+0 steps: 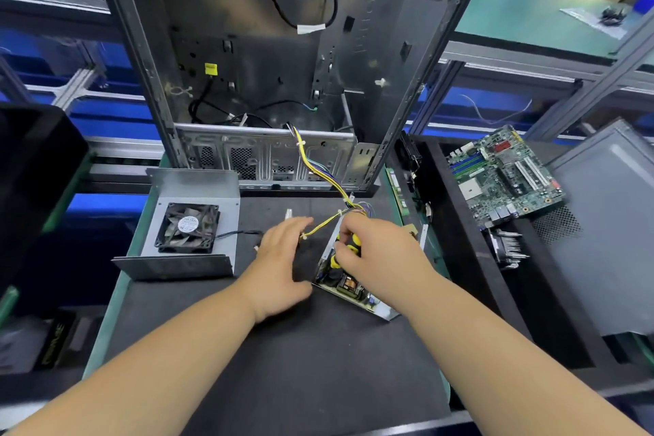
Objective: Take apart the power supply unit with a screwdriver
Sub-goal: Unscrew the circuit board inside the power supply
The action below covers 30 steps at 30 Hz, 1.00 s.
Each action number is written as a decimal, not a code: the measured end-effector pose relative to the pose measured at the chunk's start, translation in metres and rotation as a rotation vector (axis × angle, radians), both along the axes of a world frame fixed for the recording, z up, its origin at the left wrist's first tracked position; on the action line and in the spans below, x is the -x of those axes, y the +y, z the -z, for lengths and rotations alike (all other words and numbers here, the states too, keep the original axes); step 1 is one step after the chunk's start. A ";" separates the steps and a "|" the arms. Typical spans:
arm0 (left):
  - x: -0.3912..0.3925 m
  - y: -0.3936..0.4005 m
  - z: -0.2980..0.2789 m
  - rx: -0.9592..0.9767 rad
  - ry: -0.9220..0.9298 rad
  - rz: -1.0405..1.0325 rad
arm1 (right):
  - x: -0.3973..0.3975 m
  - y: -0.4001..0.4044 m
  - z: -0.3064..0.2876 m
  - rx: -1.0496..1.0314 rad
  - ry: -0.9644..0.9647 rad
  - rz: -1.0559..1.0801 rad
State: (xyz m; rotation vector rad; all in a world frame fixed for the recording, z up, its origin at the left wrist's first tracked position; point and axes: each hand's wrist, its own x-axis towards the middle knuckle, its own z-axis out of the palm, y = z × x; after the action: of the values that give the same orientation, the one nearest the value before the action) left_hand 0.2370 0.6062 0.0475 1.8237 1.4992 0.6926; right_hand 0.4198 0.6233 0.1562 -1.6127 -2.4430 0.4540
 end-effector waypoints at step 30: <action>-0.009 -0.001 0.038 -0.087 -0.008 -0.138 | 0.015 -0.002 -0.019 0.117 -0.179 -0.051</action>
State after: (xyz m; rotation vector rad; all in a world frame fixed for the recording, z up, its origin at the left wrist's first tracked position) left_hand 0.2456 0.6048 0.0100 1.7912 1.6234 0.8423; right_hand 0.4043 0.6213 0.1751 -1.7083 -2.6395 0.4886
